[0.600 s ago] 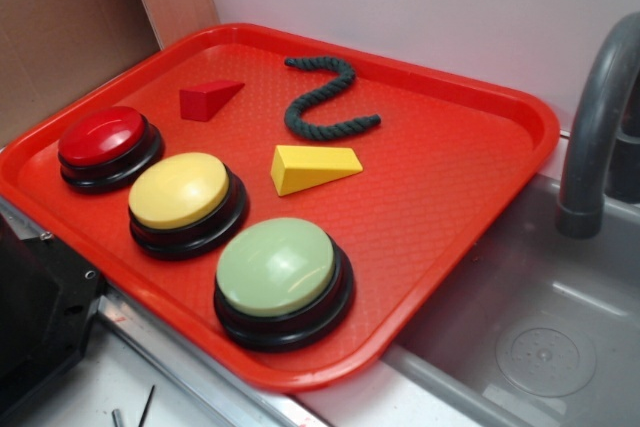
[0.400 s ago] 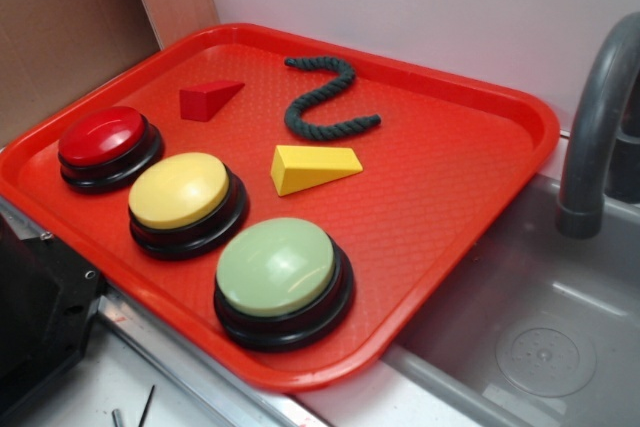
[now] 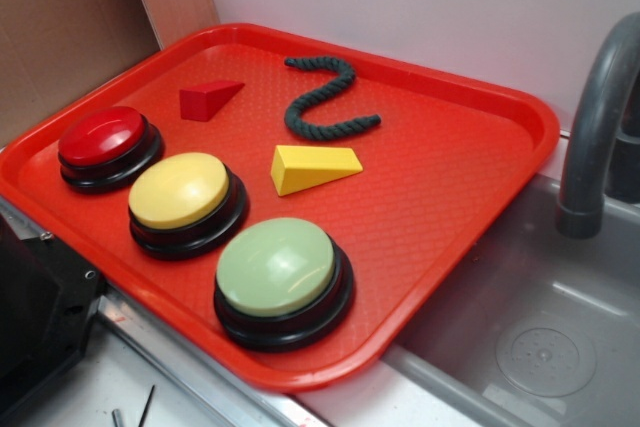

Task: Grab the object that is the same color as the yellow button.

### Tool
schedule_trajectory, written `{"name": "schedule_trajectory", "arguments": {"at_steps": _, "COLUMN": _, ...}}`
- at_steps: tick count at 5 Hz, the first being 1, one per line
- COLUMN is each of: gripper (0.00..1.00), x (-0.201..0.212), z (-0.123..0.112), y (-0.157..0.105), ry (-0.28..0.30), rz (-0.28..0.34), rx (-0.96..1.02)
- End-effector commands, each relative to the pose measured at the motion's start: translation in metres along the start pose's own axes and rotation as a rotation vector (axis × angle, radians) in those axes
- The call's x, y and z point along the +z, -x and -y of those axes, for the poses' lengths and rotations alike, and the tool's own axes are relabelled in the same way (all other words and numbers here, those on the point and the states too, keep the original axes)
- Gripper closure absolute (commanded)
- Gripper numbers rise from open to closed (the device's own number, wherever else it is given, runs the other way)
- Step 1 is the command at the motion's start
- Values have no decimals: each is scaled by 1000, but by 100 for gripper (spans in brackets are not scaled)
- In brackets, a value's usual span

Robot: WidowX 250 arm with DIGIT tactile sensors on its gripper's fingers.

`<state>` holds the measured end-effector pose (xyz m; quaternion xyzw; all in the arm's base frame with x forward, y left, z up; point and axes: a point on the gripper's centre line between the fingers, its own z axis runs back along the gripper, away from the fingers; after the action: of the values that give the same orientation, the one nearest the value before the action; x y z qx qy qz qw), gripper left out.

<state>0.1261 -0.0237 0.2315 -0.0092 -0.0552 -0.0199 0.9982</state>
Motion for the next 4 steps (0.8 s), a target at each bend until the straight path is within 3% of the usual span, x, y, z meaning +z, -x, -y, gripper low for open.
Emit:
{"name": "schedule_trajectory", "arguments": {"at_steps": 1, "gripper": 0, "x": -46, "z": 23, "y": -32, "ry": -42, "rz": 37, "rx": -201}}
{"name": "schedule_trajectory", "arguments": {"at_steps": 4, "gripper": 0, "x": -142, "z": 44, "y": -74, "ry": -94, "rz": 5, "rx": -245}}
